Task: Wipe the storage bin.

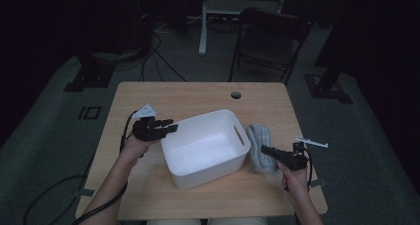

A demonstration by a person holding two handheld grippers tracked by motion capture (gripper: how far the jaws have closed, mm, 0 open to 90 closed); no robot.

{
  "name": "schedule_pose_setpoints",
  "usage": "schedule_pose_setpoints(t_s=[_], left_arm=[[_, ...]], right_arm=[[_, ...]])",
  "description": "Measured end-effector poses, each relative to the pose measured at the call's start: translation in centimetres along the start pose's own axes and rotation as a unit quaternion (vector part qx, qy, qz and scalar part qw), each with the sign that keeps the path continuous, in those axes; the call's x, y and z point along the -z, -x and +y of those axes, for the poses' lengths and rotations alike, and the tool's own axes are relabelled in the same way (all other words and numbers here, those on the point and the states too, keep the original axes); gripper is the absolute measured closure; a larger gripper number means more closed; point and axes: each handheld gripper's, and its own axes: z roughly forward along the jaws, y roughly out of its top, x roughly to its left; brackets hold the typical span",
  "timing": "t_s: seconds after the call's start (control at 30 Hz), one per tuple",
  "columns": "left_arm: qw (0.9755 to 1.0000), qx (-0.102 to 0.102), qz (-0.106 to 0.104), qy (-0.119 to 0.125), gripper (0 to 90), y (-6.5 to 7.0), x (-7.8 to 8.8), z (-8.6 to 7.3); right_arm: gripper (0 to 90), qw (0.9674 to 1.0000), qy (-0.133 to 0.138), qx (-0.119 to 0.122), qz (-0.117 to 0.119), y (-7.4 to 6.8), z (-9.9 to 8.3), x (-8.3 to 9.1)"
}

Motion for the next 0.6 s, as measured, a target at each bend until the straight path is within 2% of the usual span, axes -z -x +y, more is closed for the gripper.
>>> schedule_pose_setpoints(t_s=[0.07,0.1,0.13,0.27,0.47,0.57,0.6], left_arm=[[1.0000,0.002,-0.006,0.000,72.1,0.0,0.0,0.0],[1.0000,0.002,0.004,0.002,72.1,0.1,0.0,0.0],[1.0000,0.001,0.004,0.001,78.5,0.1,0.0,0.0],[0.9999,0.002,0.013,0.008,79.8,0.4,0.1,-0.3],[0.9993,0.024,0.020,0.021,83.5,1.0,1.2,-1.2],[0.9988,0.026,0.034,0.024,85.5,1.5,1.9,-1.7],[0.9982,0.035,0.042,0.024,85.6,1.7,2.2,-2.0]], right_arm=[[75.8,1.0000,0.002,-0.001,0.000,0.0,0.0,0.0],[75.8,1.0000,0.004,-0.004,0.002,0.1,0.0,0.0],[75.8,1.0000,0.005,-0.005,0.001,0.2,0.1,0.1],[75.9,1.0000,0.007,-0.005,0.002,0.3,0.1,0.2],[75.9,0.9999,0.011,-0.009,0.004,0.4,0.3,0.2],[75.9,0.9998,0.016,-0.010,0.004,0.5,0.4,0.4],[75.9,0.9997,0.018,-0.012,0.005,0.5,0.5,0.5]])
